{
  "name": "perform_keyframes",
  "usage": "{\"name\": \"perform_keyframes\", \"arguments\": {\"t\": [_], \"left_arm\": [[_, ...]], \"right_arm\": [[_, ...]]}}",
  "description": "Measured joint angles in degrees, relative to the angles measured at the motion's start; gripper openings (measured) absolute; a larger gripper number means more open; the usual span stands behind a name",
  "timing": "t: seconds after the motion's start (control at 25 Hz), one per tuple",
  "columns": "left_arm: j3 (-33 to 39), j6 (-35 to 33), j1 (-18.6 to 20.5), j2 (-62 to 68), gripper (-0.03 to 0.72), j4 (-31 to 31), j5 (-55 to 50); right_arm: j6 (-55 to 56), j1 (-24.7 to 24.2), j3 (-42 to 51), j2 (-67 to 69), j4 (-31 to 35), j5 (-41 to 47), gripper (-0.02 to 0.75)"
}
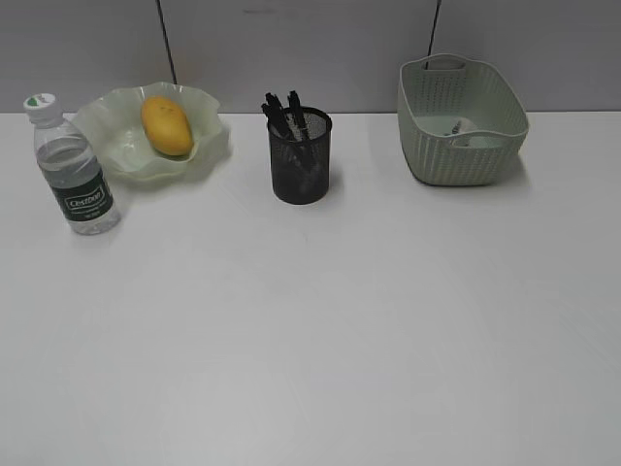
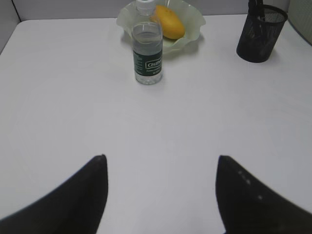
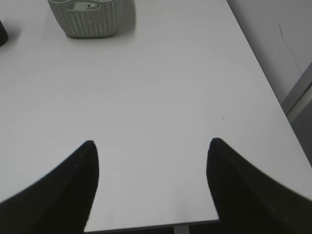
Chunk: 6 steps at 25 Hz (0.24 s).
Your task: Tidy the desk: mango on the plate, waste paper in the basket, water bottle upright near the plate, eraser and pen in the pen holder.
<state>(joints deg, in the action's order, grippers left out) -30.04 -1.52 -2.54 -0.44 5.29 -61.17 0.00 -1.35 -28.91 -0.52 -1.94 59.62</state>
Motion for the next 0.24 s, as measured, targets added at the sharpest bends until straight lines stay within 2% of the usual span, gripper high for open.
{"name": "perform_keyframes", "arguments": {"t": [0.24], "left_arm": [[0.0,0.0,0.0,0.0,0.528,0.0,0.0]], "right_arm": [[0.0,0.0,0.0,0.0,0.0,0.0,0.547]]}}
